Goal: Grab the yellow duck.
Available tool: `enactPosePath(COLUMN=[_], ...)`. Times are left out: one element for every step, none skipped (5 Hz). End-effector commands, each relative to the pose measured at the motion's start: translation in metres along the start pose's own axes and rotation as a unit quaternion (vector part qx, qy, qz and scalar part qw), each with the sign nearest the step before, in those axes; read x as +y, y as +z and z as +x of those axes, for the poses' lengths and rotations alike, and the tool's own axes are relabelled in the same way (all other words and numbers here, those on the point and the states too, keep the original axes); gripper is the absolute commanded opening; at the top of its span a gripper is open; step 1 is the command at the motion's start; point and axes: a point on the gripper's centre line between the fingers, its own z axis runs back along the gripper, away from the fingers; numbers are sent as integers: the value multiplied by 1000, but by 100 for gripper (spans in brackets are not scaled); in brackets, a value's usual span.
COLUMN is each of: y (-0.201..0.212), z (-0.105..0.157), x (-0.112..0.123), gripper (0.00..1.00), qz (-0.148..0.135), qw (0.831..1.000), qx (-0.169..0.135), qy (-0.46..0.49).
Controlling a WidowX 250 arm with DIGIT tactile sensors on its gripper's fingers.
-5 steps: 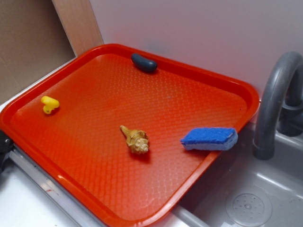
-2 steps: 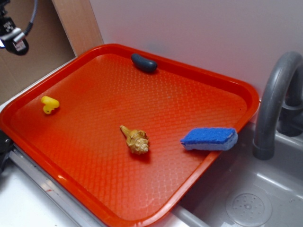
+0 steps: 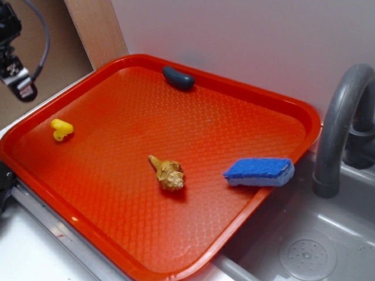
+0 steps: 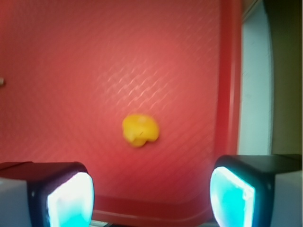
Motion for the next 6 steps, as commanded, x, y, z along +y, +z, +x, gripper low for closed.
enactPosePath(y=[-23, -48, -67, -81, -85, -90], z=[6, 7, -4, -2, 12, 33], x=[-13, -7, 5, 12, 12, 7], gripper=[100, 100, 100, 100, 100, 100], qz=[26, 21, 22, 16, 0, -6], qw=[999, 999, 998, 998, 998, 998], qx=[30, 48, 63, 64, 52, 58], qy=[-5, -11, -3, -2, -16, -35])
